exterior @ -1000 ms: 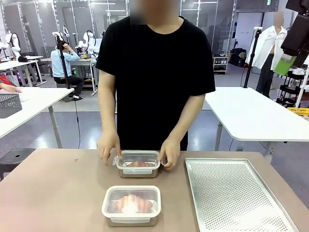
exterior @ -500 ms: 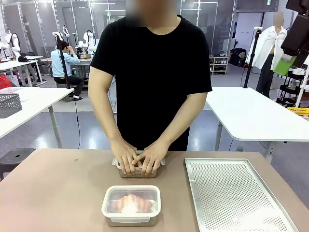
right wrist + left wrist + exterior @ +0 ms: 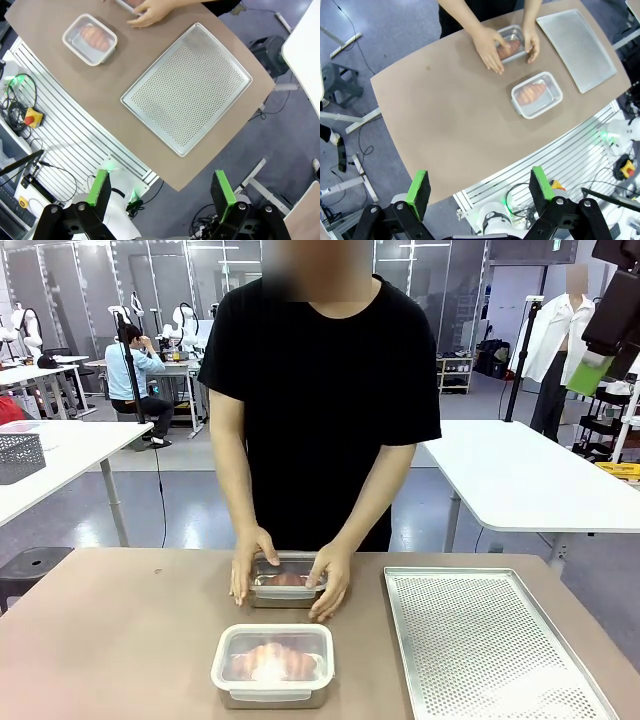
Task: Place the bread into the airtight container.
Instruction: Pick up a Butter Roll and place it into an empty Airtight Container.
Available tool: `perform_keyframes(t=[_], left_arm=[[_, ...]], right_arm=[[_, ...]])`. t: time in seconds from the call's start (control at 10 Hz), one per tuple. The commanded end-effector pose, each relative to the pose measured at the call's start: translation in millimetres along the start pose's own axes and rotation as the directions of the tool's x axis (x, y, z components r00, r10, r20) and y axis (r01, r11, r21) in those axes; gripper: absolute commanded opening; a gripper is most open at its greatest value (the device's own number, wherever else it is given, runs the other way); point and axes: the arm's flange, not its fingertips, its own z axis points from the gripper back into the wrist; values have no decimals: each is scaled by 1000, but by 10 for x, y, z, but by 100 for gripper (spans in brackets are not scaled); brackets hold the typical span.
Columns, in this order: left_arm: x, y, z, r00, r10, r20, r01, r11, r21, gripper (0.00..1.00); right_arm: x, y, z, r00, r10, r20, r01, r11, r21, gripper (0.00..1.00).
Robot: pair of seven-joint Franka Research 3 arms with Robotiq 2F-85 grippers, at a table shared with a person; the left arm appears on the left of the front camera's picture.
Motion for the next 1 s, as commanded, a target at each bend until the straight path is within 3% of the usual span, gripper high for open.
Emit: perform_keyframes(t=[0.0,0.9], left_arm=[[-14,-1,2,1000,-5,0,5,1000,-4,100],[-14,-1,2,1000,-5,0,5,1000,-4,100]], right_arm=[[-38,-5,-24,1000,5,4,-5,1000,-9,100],[-38,-5,-24,1000,5,4,-5,1000,-9,100]])
